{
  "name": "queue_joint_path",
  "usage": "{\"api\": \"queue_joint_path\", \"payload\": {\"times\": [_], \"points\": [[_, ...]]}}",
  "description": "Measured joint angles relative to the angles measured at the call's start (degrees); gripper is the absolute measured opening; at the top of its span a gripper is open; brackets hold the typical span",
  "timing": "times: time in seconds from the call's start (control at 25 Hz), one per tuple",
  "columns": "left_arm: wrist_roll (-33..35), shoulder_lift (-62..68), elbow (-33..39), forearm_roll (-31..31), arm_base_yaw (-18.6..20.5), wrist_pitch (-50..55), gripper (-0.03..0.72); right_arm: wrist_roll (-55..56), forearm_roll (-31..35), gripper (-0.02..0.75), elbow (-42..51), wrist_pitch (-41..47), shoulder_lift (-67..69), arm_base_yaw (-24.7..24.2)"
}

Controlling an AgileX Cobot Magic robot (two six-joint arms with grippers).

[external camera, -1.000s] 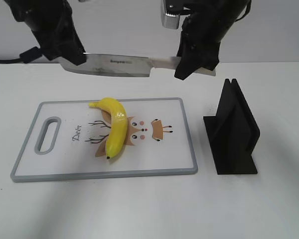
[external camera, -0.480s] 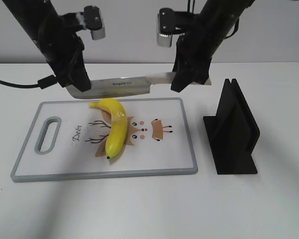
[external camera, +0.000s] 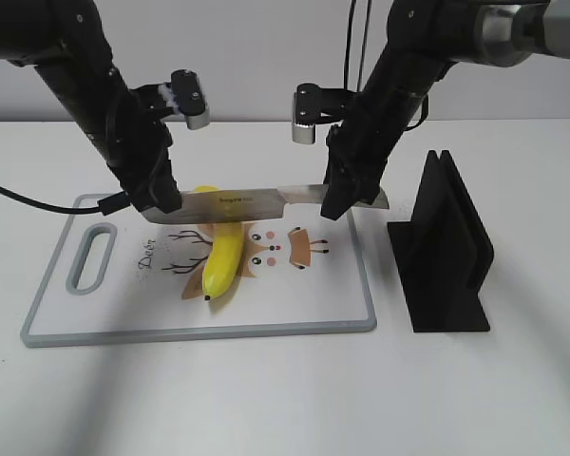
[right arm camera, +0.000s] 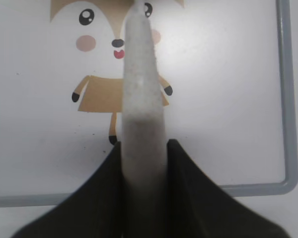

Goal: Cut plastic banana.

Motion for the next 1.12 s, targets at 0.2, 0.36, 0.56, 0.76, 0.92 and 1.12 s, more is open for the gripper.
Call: {"api": "queue_joint_path", "payload": {"times": [0.2,0.36,0.56,0.76,0.92,1.12], "points": [[0.0,-1.9,1.0,0.1,0.0,-0.9,-0.001,0.3,-0.2,0.176,0.3,0.2,-1.7,0.2],[-0.4,-5.8,2.0,0.1,-0.1,1.3,-0.001,0.6,-0.5,0.176,0.9,1.9,-4.9,0.4],[-0.7,-15.1,2.1,0.7,-0.5,3.8,-0.001,1.2,-0.3,0.176,0.9,4.5,-12.9,0.5],[-0.7,-22.3,2.1,0.4,-0.6,5.0,-0.001,1.3,0.4,0.173,0.9,5.5,-19.5,0.8],[-0.7,-24.4,2.1,-0.5,-0.6,5.4,-0.001,1.3,0.4,0.173,0.9,5.9,-21.5,0.8],[-1.4,-24.4,2.2,-0.5,-0.6,4.4,0.077,1.4,0.6,0.17,0.9,6.2,-21.5,0.8]]}}
